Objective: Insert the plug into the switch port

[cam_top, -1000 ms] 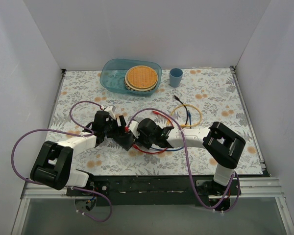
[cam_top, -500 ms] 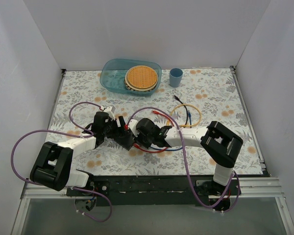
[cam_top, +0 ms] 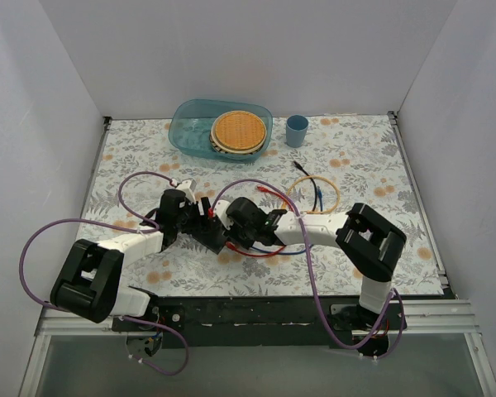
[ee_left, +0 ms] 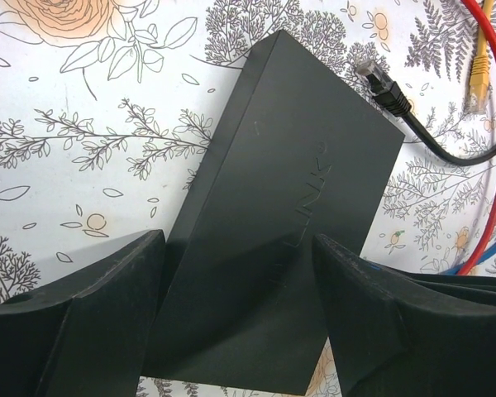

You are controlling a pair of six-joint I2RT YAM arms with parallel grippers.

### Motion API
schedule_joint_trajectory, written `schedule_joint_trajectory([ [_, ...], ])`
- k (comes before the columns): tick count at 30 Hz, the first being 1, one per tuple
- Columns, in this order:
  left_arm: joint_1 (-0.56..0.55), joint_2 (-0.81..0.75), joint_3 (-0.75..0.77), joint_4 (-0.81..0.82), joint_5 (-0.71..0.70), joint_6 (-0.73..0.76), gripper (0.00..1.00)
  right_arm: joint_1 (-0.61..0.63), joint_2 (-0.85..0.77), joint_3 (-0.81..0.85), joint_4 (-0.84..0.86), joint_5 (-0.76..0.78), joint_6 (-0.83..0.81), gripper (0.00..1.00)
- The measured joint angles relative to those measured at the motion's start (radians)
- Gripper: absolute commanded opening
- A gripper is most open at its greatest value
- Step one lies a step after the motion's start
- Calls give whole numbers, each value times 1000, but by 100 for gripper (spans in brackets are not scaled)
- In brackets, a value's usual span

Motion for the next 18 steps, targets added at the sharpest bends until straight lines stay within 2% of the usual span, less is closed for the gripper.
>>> schedule_joint_trajectory([
  [18, -77, -6, -21, 42, -108, -37, 67, -6, 11, 37, -74, 24, 8, 1],
])
